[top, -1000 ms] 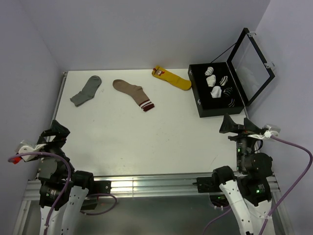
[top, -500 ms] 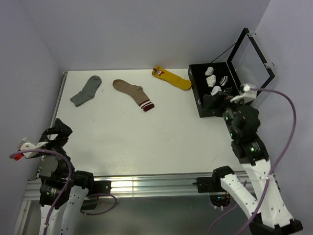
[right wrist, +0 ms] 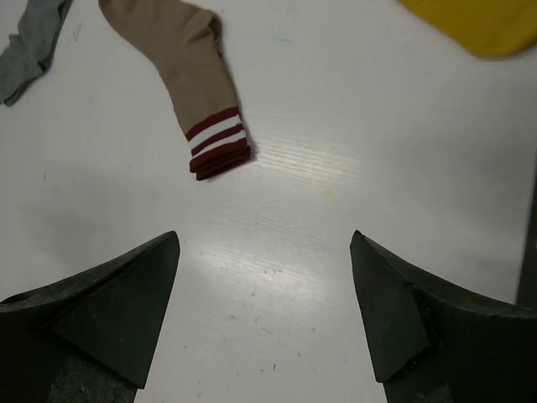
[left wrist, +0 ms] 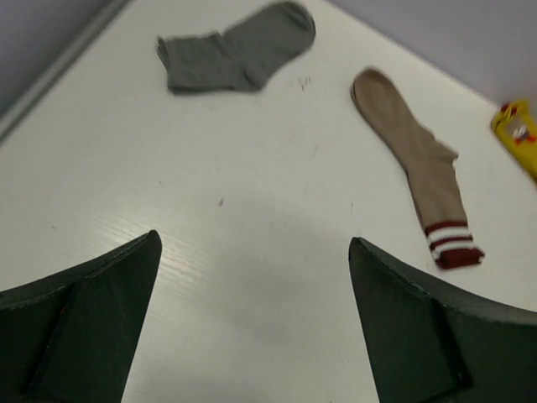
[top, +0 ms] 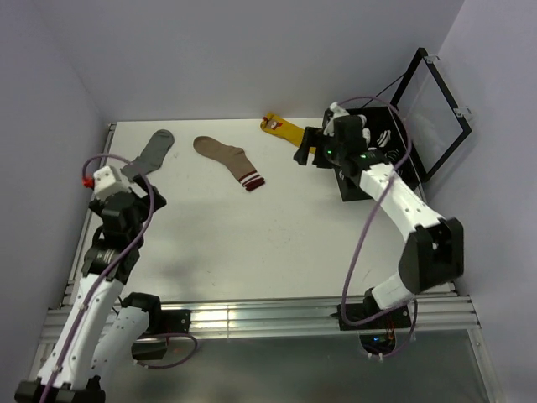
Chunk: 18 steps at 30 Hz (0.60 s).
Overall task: Roll the socks
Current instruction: Move the sock to the center of the board.
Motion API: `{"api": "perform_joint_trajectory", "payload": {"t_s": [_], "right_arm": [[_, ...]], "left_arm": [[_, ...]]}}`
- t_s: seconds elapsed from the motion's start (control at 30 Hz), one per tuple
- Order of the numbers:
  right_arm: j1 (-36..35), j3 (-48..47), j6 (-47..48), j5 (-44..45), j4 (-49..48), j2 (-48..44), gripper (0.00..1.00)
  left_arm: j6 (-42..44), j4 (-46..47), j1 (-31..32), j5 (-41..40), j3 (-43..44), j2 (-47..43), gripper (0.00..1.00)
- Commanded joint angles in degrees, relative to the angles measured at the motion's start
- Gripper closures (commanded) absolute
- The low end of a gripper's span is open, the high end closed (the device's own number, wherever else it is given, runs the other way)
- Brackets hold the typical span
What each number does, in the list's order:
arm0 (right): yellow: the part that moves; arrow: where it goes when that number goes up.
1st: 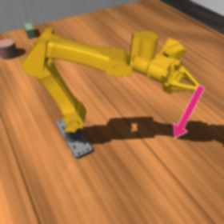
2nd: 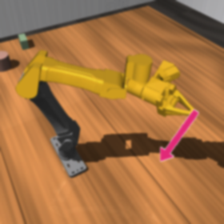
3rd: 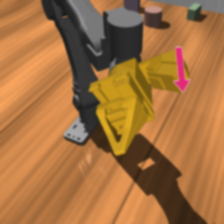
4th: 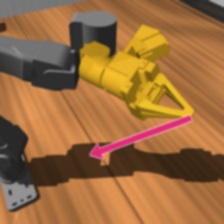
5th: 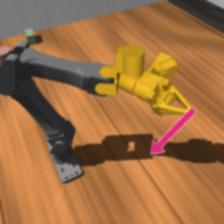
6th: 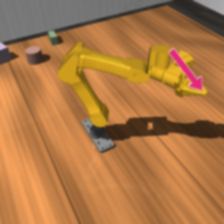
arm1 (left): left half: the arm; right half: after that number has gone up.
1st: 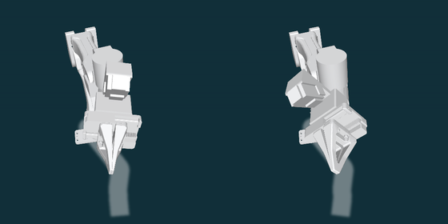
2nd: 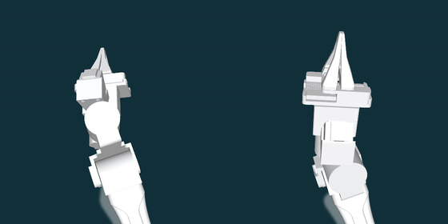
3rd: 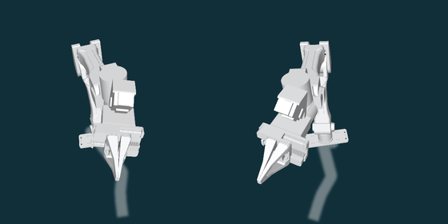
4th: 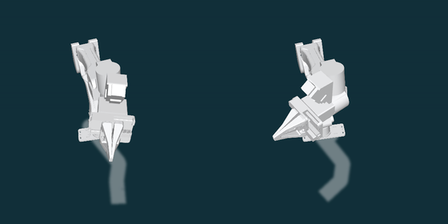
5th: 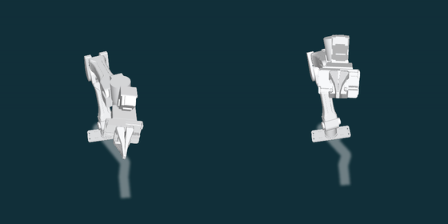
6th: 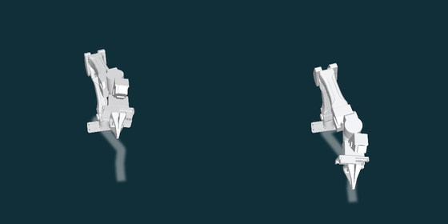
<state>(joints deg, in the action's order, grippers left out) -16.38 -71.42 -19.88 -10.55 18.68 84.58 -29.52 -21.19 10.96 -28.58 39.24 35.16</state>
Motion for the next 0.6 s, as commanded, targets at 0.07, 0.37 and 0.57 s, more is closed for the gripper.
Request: {"api": "perform_joint_trajectory", "payload": {"t_s": [0.07,0.37,0.57], "right_arm": [[-5.76,-11.10,5.45,-2.82,-1.54,13.92,0.22],[-13.23,-26.74,10.47,-1.14,-1.89,35.54,0.36],[-15.26,-36.15,10.48,-2.02,1.89,44.96,0.37]], "left_arm": [[-2.03,-0.79,-0.67,13.01,3.65,9.75,0.01],[-0.54,-1.05,-3.23,13.28,2.77,10.98,0.01],[-0.45,-0.69,-3.23,14.25,2.86,11.51,0.00]]}}
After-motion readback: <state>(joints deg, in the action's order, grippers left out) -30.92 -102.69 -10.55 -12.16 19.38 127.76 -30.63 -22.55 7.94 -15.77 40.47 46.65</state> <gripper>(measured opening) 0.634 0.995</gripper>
